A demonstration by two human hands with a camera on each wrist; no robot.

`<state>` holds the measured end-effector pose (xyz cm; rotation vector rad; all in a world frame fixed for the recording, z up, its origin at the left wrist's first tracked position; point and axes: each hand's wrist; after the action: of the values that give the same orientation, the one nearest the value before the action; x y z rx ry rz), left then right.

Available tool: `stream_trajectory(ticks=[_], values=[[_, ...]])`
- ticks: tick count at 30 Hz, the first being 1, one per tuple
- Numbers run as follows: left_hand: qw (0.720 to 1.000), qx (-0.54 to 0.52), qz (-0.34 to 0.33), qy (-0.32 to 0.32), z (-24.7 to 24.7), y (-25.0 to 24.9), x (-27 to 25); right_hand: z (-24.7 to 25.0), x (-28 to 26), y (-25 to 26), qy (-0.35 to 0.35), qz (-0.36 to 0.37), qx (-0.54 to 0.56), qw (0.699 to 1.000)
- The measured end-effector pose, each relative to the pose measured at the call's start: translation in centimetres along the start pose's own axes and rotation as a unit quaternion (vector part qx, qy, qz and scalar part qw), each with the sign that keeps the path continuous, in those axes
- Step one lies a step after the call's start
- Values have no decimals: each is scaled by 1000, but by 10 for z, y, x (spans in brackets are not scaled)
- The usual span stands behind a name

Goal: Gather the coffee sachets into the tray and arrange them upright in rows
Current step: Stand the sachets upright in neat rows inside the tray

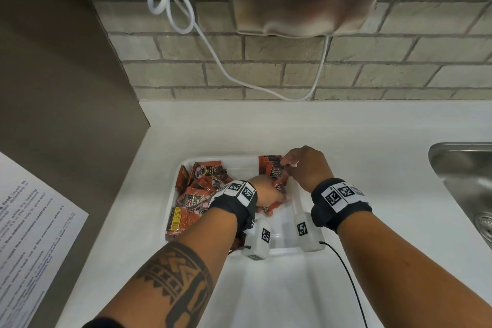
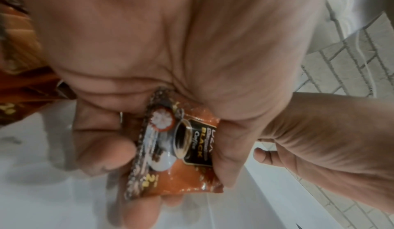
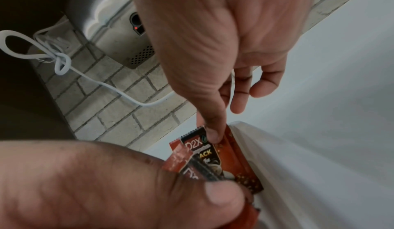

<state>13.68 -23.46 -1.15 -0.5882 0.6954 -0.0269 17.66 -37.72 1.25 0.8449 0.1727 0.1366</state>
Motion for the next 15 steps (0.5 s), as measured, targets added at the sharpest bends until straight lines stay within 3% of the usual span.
stream_trajectory(ticks=[15], values=[[999,-37,9,11,-1,4,4,2,-2,1,18,-7,0,1000]])
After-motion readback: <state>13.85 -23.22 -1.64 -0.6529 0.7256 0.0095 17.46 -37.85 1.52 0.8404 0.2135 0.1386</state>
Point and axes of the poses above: each hand's wrist, its own x-axis towards the middle knuckle, its own z-axis out of the back of the hand, y = z × x, and after that the axes turned 11 degrees about x, right-handed
